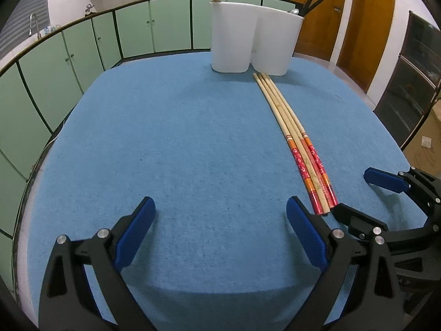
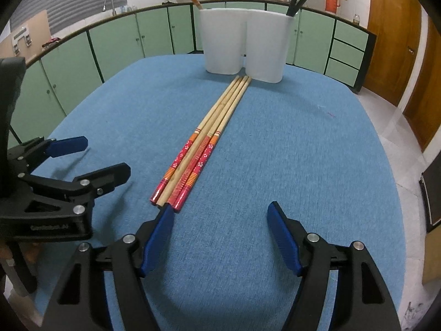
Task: Organize utensils
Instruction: 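Pull both tools back from the holder toward the remaining red-patterned chopsticks, then grasp a red-patterned chopstick with the right tool while the left grasps another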
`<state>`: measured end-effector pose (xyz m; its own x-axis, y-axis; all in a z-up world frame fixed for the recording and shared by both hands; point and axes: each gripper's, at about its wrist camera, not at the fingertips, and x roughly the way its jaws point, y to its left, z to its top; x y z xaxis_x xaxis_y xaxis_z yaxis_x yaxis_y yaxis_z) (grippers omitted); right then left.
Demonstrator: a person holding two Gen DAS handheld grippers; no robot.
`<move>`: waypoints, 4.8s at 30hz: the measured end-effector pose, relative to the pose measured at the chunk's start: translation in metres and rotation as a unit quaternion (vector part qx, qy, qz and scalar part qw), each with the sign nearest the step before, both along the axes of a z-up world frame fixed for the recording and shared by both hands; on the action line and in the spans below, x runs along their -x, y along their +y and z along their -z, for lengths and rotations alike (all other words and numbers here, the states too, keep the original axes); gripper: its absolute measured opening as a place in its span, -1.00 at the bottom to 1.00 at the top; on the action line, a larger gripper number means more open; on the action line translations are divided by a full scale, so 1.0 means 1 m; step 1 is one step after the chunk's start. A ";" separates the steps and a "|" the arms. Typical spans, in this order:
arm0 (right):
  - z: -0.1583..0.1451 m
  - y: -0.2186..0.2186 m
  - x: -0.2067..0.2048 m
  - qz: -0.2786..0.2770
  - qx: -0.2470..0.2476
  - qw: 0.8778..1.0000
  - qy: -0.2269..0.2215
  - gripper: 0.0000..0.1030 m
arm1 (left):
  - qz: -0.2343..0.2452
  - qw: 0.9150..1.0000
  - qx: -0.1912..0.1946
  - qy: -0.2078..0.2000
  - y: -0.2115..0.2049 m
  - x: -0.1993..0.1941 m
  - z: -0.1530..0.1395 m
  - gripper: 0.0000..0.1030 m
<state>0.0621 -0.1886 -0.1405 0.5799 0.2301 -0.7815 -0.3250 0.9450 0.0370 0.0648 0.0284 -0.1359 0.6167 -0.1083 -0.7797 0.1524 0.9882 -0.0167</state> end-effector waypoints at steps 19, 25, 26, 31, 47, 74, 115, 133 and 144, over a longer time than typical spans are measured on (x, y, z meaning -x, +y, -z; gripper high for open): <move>0.001 -0.040 -0.008 0.051 -0.010 0.999 0.002 0.35 | 0.008 1.000 -0.001 0.003 -0.006 0.002 0.000 0.81; 0.002 -0.043 -0.009 0.055 -0.018 0.998 0.002 0.35 | 0.010 1.000 -0.002 0.003 -0.007 0.001 0.000 0.81; 0.002 -0.044 -0.009 0.057 -0.019 0.998 0.002 0.35 | 0.011 1.000 -0.002 0.003 -0.008 0.002 0.000 0.81; 0.002 -0.051 -0.011 0.066 -0.023 0.998 0.002 0.34 | 0.017 1.000 0.004 0.005 -0.011 0.003 0.000 0.81; 0.002 -0.067 -0.014 0.086 -0.032 0.996 0.004 0.35 | 0.059 0.998 0.009 0.020 -0.030 0.006 0.006 0.81; -0.001 -0.024 -0.002 0.014 -0.044 0.999 0.005 -0.02 | 0.008 1.000 -0.003 0.014 -0.002 -0.003 0.006 0.80; -0.001 -0.027 0.000 0.009 -0.062 0.998 0.009 -0.60 | 0.016 1.000 -0.002 0.012 -0.003 0.000 0.008 0.80; 0.001 -0.059 -0.003 0.042 -0.067 0.997 0.010 -0.89 | 0.054 0.998 -0.013 0.007 -0.032 -0.004 0.008 0.37; 0.002 -0.058 -0.005 0.045 -0.072 0.996 0.015 -0.88 | 0.069 0.998 -0.008 0.000 -0.045 -0.001 0.008 -0.28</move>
<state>0.0675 -0.2464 -0.1426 0.5806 0.2896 -0.7610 -0.2367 0.9543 0.1826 0.0660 -0.0170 -0.1442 0.5966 -0.1799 -0.7821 0.2868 0.9580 -0.0016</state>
